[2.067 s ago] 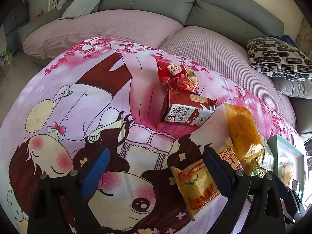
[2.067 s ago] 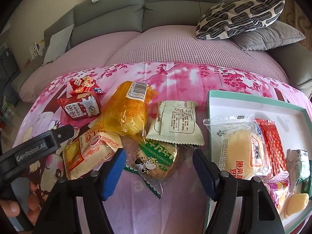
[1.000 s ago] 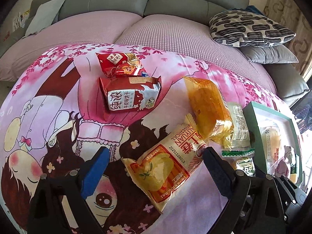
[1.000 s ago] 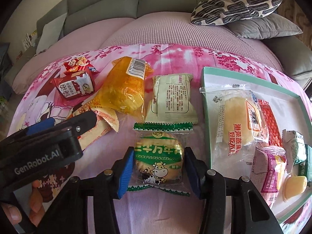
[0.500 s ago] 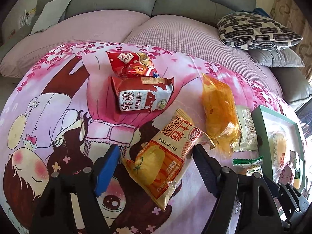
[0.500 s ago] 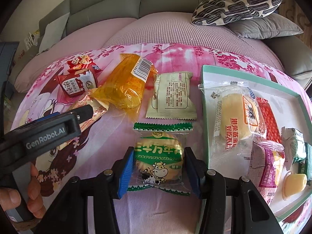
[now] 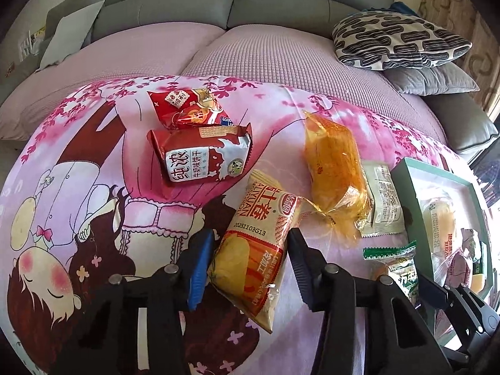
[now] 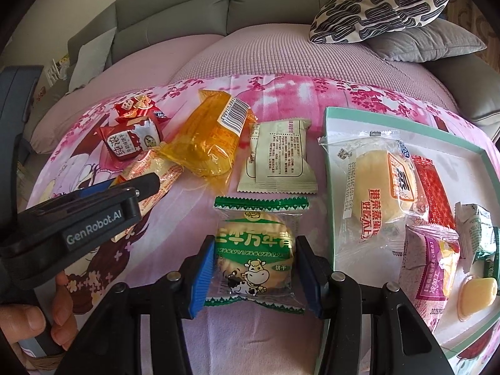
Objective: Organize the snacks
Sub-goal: 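Lift the yellow bread pack with left while right lifts the cake pack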
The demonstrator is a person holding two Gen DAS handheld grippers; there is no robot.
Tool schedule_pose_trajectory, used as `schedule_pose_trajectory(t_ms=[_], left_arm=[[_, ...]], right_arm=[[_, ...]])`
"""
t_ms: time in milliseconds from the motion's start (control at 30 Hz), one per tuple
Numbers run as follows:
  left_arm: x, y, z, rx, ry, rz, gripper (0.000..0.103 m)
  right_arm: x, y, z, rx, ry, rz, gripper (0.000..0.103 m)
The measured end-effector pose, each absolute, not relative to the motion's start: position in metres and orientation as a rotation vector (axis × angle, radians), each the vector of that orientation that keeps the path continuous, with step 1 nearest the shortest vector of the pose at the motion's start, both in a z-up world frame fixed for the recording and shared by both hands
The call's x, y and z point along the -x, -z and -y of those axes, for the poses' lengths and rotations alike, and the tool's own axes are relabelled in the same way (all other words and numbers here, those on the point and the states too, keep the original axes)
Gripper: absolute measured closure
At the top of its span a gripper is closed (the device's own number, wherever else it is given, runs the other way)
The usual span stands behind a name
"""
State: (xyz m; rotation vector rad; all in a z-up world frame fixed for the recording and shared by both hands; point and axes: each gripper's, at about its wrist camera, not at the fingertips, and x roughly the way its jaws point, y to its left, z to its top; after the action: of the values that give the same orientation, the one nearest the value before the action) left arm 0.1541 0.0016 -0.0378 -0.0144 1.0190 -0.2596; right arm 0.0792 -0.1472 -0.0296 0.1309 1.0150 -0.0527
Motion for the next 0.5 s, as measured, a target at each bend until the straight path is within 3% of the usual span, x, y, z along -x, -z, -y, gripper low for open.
schedule_pose_trajectory(t_ms=[100, 133, 500], left_arm=[[-0.153, 0.032, -0.003, 0.035, 0.273, -1.013, 0.063], [-0.152, 0.031, -0.004, 0.042, 0.280, -1.012, 0.070], [-0.141, 0.004, -0.008, 0.060, 0.265, -0.952, 0.071]], right_arm=[[-0.078, 0.025, 0.148, -0.141, 0.048, -1.002, 0.051], [-0.078, 0.023, 0.149, -0.142, 0.048, -0.995, 0.051], [-0.067, -0.005, 0.158, -0.172, 0.037, -0.918, 0.051]])
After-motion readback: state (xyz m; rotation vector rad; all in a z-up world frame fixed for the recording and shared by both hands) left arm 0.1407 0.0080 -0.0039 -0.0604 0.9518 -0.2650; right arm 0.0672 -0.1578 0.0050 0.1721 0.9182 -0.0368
